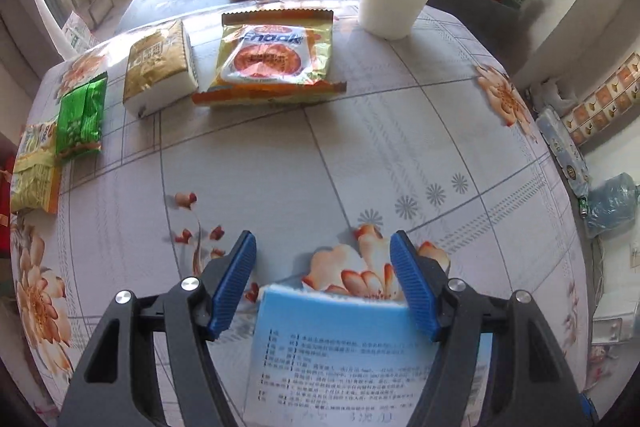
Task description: Collect trash
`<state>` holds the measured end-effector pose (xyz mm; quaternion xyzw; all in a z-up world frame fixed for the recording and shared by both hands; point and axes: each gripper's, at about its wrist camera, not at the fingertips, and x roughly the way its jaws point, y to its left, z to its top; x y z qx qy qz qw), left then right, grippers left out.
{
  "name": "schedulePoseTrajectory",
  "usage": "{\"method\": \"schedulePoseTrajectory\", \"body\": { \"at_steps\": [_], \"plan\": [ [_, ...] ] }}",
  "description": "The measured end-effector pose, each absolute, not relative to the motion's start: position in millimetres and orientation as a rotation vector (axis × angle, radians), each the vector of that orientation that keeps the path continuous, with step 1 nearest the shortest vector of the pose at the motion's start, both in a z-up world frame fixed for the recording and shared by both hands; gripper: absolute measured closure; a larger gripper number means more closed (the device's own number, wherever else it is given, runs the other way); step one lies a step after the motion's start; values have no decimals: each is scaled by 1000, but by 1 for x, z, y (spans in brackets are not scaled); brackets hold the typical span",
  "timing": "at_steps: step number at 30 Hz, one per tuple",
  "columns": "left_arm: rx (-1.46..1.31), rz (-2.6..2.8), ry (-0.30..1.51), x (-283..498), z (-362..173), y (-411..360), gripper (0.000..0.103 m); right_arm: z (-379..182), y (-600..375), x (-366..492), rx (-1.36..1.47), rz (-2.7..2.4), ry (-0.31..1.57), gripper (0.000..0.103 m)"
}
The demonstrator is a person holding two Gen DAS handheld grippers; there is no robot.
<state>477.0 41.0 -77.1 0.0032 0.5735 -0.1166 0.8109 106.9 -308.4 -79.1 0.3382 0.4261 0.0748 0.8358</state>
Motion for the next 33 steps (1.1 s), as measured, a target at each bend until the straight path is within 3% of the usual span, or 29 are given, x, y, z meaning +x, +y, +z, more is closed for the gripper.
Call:
{"method": "schedulePoseTrajectory", "body": {
  "at_steps": [9, 18, 24, 33],
  "plan": [
    [-130, -408, 1305, 333, -64, 83, 36, -73, -294, 105, 697, 215, 908, 7],
    [-316, -551, 1286, 206, -54, 115, 35, -54, -251, 95, 473, 298, 964, 7],
    [-146, -648, 1175, 147, -40, 96, 27, -56, -228, 97, 354, 320, 1014, 7],
    [171, -682, 1062, 122, -39, 46, 23, -58, -214, 117, 243, 241, 1042, 7]
  ]
}}
